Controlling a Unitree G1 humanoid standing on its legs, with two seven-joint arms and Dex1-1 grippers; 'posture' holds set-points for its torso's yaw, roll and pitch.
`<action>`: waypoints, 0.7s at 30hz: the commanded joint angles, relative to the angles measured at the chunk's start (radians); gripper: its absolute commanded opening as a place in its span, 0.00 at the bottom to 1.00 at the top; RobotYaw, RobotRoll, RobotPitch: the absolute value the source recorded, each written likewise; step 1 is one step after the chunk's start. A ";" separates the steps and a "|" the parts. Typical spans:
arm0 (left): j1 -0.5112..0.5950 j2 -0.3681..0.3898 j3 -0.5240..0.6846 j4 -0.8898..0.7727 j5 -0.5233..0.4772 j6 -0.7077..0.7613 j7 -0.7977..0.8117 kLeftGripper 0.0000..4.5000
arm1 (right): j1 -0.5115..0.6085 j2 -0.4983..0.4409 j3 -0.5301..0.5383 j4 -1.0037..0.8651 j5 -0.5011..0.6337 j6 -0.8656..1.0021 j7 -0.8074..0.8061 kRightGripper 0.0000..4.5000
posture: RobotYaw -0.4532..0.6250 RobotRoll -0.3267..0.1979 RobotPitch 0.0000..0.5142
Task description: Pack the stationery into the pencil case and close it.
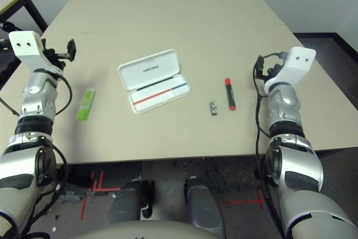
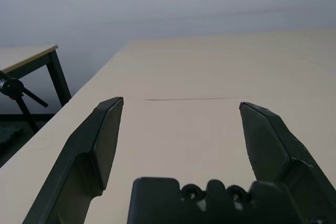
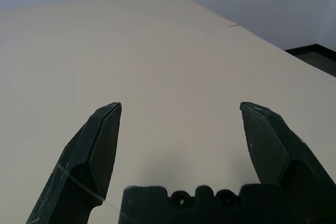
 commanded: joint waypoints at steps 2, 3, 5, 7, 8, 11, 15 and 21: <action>0.002 0.002 0.009 0.017 -0.007 -0.011 0.012 0.99 | -0.010 0.002 -0.003 0.011 0.002 -0.002 -0.003 1.00 | 0.33 0.62 0.12; 0.003 0.000 0.009 0.016 -0.007 -0.013 0.014 0.99 | -0.012 0.004 -0.002 0.012 0.001 -0.002 -0.002 1.00 | 0.34 0.62 0.12; 0.007 -0.003 0.009 0.009 -0.008 -0.014 0.017 0.99 | -0.015 0.006 0.000 0.014 0.000 -0.003 0.000 1.00 | 0.34 0.62 0.10; 0.011 0.000 0.012 0.005 -0.011 -0.014 0.018 0.99 | -0.024 0.007 0.001 0.020 -0.001 -0.002 -0.001 1.00 | 0.34 0.62 0.10; 0.011 0.002 0.014 0.005 -0.012 -0.014 0.018 0.99 | -0.030 0.008 0.001 0.023 -0.001 -0.003 -0.001 1.00 | 0.34 0.62 0.10; 0.015 0.015 0.020 0.007 -0.015 -0.013 0.011 0.99 | -0.046 0.011 0.005 0.027 -0.002 -0.002 0.004 1.00 | 0.36 0.62 0.07; 0.033 0.028 0.032 -0.005 -0.020 -0.004 0.009 0.99 | -0.059 0.006 0.016 0.033 -0.006 0.010 0.035 1.00 | 0.37 0.62 0.08; 0.079 0.043 0.033 -0.052 -0.035 0.037 -0.032 0.99 | -0.051 -0.026 0.070 0.000 -0.025 0.060 0.199 1.00 | 0.38 0.62 0.09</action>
